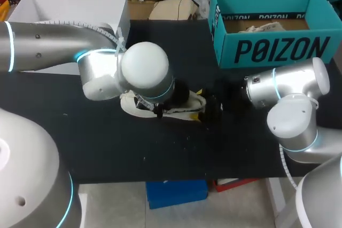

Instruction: Take the shoe out of the shoebox, open the shoe tongue, remove and reinsert the insole, then place the shoe into the shoebox

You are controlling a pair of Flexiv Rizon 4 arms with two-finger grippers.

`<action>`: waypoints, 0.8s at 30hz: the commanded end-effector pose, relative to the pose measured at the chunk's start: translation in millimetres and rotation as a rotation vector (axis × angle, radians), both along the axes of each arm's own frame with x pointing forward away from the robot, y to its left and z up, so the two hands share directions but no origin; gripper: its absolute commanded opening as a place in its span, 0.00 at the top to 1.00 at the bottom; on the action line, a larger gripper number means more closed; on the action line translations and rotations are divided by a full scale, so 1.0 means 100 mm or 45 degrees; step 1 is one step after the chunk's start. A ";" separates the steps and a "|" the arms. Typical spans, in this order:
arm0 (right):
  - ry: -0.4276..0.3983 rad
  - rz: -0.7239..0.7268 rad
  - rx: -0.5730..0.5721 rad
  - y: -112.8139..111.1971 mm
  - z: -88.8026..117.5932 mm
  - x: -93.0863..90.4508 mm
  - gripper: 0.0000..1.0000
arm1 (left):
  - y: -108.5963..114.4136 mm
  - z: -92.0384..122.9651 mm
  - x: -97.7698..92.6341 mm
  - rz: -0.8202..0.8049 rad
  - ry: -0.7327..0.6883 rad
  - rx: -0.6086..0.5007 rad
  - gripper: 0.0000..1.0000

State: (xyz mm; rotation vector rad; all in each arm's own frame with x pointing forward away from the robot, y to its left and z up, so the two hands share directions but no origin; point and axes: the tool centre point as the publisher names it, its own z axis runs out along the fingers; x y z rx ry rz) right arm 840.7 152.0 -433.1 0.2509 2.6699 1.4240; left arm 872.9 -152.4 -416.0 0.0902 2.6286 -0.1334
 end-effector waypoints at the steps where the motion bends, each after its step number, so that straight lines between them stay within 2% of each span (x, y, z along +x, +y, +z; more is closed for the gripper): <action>1: 0.002 0.000 -0.002 -0.02 -0.03 -0.02 1.00 | 0.08 -0.14 0.14 -0.016 -0.125 -0.067 0.58; 4: 0.002 0.000 -0.002 -0.02 -0.03 -0.02 1.00 | 0.03 -0.17 0.17 -0.036 -0.102 -0.071 0.58; 7: 0.002 0.000 -0.002 -0.02 -0.03 -0.02 1.00 | -0.02 -0.20 0.17 -0.053 -0.035 -0.060 0.63; 8: 0.002 0.000 -0.002 -0.02 -0.03 -0.02 1.00 | -0.04 -0.22 0.17 -0.059 -0.005 -0.047 0.69; 10: 0.002 0.000 -0.002 -0.02 -0.03 -0.02 1.00 | -0.08 -0.25 0.15 -0.072 0.041 -0.036 1.00; 17: 0.002 0.000 -0.002 -0.02 -0.03 -0.02 1.00 | -0.18 -0.18 -0.01 -0.085 0.194 -0.060 1.00; 24: 0.002 0.000 -0.002 -0.02 -0.03 -0.02 1.00 | -0.18 0.07 -0.07 -0.080 0.321 -0.162 1.00</action>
